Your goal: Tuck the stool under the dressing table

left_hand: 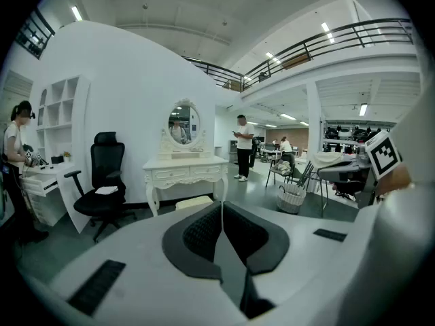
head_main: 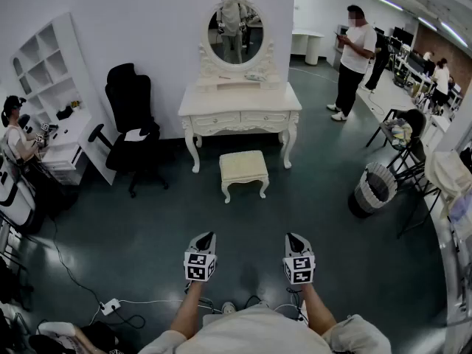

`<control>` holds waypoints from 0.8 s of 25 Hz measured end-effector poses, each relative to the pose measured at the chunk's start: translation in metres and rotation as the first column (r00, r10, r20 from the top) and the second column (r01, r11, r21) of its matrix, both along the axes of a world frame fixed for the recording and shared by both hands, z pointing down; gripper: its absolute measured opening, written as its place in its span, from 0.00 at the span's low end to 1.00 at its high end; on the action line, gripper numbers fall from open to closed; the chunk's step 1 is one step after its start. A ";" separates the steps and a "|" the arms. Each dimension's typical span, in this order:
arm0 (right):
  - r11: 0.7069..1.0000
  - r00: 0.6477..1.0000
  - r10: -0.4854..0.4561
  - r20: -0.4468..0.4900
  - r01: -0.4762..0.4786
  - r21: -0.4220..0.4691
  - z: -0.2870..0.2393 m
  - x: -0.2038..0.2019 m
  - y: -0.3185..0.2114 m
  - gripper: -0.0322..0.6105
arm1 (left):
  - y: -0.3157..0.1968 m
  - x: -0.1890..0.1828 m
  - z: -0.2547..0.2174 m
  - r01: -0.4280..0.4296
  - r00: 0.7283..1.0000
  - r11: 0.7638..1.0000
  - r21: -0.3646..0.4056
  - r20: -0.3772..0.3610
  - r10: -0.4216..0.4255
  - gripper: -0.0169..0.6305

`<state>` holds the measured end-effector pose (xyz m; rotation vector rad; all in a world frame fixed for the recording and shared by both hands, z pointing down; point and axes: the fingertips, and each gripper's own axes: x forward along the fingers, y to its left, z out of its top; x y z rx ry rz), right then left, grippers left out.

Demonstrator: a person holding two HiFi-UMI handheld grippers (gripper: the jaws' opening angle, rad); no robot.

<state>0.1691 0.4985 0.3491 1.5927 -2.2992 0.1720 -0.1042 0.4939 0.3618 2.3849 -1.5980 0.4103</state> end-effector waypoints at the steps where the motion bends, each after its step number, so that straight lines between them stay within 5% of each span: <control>1: 1.000 1.000 -0.002 0.002 0.002 0.003 0.001 -0.001 0.000 0.05 | 0.001 0.000 0.000 0.002 1.000 1.000 0.000 0.000 -0.002 0.06; 15: 1.000 0.999 0.001 0.032 -0.002 0.017 -0.001 0.011 0.011 0.05 | 0.014 0.014 -0.002 -0.021 1.000 1.000 0.016 -0.018 0.021 0.06; 17: 1.000 0.999 -0.015 0.047 0.014 0.023 -0.002 0.012 0.013 0.06 | 0.016 0.021 -0.002 -0.040 0.999 0.999 0.010 -0.036 0.041 0.19; 18: 0.999 0.998 -0.032 0.054 0.030 0.023 -0.003 0.011 0.013 0.11 | 0.018 0.024 -0.001 -0.046 0.998 0.999 0.007 -0.044 0.046 0.29; 20: 0.998 0.996 -0.060 0.064 0.059 0.023 -0.003 0.011 0.014 0.31 | 0.020 0.029 -0.001 -0.053 0.997 0.999 0.005 -0.061 0.053 0.31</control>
